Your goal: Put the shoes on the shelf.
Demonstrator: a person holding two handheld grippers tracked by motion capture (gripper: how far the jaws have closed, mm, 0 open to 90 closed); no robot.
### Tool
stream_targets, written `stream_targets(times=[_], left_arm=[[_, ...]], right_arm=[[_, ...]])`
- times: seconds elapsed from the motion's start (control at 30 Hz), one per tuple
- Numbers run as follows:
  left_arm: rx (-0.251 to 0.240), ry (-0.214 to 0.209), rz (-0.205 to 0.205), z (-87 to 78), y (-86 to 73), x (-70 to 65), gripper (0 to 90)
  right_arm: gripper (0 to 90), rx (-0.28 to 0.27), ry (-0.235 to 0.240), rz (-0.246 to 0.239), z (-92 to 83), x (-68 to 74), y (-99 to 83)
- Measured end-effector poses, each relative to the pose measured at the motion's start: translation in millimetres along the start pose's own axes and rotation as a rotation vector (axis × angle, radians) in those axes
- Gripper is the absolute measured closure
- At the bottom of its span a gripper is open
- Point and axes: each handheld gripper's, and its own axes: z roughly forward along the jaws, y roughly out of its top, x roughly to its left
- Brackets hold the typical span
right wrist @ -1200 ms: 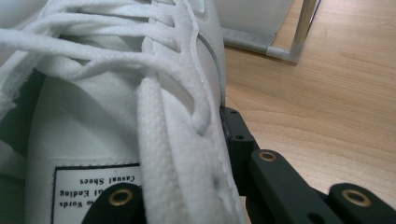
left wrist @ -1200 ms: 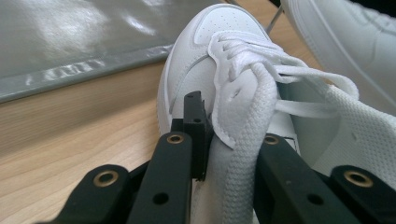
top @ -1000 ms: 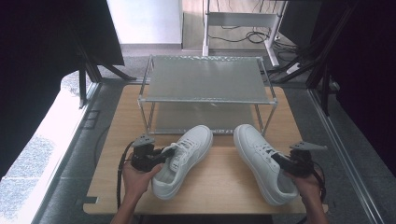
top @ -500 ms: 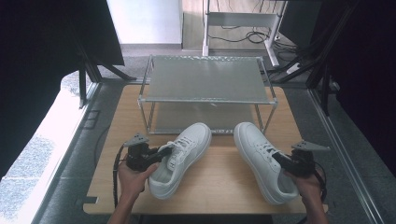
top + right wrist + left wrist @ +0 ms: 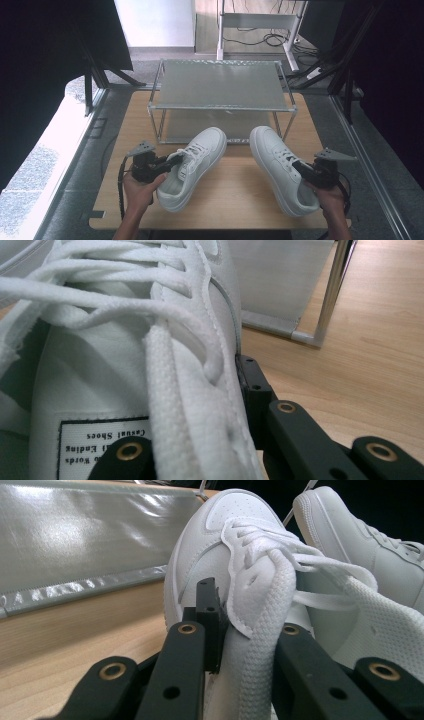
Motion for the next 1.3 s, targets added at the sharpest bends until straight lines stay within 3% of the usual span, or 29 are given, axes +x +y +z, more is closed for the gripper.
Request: stream_targets(times=[0.47,0.67,0.93,1.07,1.3], left_arm=[[-0.068,-0.005,0.021,-15.0,19.3,-2.4,81.8],[-0.108,-0.046,0.011,-18.1,33.2,-3.1,81.8],[-0.132,-0.043,0.02,-20.6,52.9,-2.5,81.8],[-0.17,-0.062,-0.006,-25.2,64.6,2.3,81.8],[-0.188,-0.062,-0.005,-26.5,84.5,4.6,81.9]], right_arm=[[87.0,-0.067,0.045,0.019,-7.9,3.6,13.1],[87.0,-0.086,0.066,0.007,-10.6,6.1,24.6],[87.0,-0.126,0.092,0.003,-12.4,8.0,44.1],[87.0,-0.14,0.102,-0.001,-14.0,8.5,57.1],[87.0,-0.17,0.106,0.013,-14.3,5.8,83.4]])
